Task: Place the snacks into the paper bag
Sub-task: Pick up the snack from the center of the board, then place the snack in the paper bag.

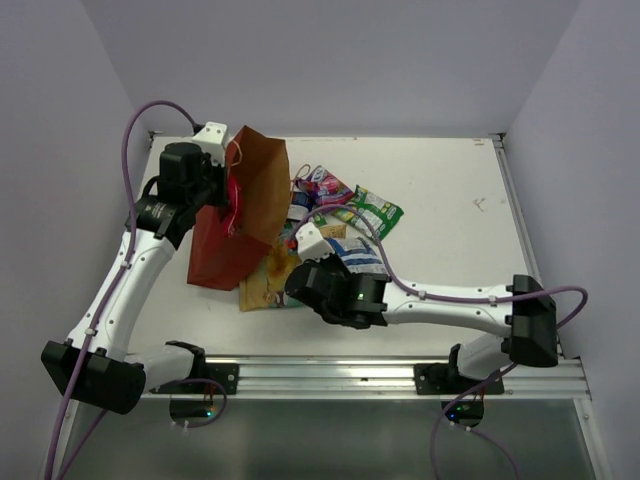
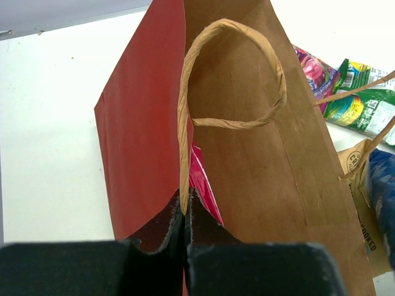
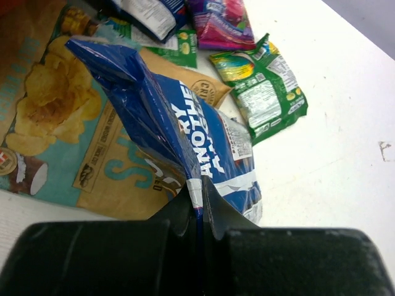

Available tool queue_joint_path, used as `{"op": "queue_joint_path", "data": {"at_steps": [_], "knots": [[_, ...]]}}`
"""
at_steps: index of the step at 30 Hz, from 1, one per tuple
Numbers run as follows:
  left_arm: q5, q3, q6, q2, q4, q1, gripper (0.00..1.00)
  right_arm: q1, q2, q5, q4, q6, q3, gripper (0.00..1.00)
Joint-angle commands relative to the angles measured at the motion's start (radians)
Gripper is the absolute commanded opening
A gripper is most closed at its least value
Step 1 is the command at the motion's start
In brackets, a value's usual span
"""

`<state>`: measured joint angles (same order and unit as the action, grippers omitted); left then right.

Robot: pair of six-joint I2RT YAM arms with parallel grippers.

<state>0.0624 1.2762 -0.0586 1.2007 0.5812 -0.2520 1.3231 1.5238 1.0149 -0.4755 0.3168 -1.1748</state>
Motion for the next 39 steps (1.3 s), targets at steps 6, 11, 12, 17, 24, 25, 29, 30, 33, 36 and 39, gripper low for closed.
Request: {"op": "queue_joint_path", "data": {"at_steps": [6,11,12,17,24,25,29,30,33,36,39], "knots": [[-0.053,0.024,0.003,0.006,-0.020,-0.007,0.00,-0.137,-0.263,-0.114,-0.051,-0.036,-0.055,0.00],[-0.090,0.061,-0.015,0.030,0.008,-0.007,0.00,-0.163,-0.313,-0.137,-0.075,-0.133,-0.226,0.00],[-0.095,0.066,-0.017,0.031,0.012,-0.007,0.00,-0.163,-0.318,-0.139,-0.077,-0.163,-0.252,0.00],[-0.113,0.090,-0.024,0.036,0.040,-0.007,0.00,-0.171,-0.312,-0.153,-0.061,-0.229,-0.394,0.00],[-0.131,0.095,-0.055,0.037,0.049,-0.007,0.00,-0.174,-0.275,-0.240,-0.035,-0.263,-0.569,0.00],[-0.136,0.095,-0.055,0.039,0.049,-0.007,0.00,-0.173,-0.258,-0.252,-0.034,-0.263,-0.612,0.00],[-0.133,0.098,-0.050,0.037,0.057,-0.007,0.00,-0.174,-0.219,-0.306,0.005,-0.262,-0.686,0.00],[-0.133,0.098,-0.052,0.037,0.057,-0.007,0.00,-0.174,-0.211,-0.312,0.020,-0.265,-0.704,0.00],[-0.134,0.103,-0.055,0.034,0.062,-0.007,0.00,-0.173,-0.159,-0.331,0.040,-0.271,-0.775,0.00],[-0.122,0.101,-0.069,0.022,0.055,-0.007,0.00,-0.176,-0.101,-0.348,0.102,-0.269,-0.824,0.00],[-0.122,0.101,-0.083,0.011,0.048,-0.007,0.00,-0.188,-0.041,-0.354,0.146,-0.246,-0.852,0.00]]}}
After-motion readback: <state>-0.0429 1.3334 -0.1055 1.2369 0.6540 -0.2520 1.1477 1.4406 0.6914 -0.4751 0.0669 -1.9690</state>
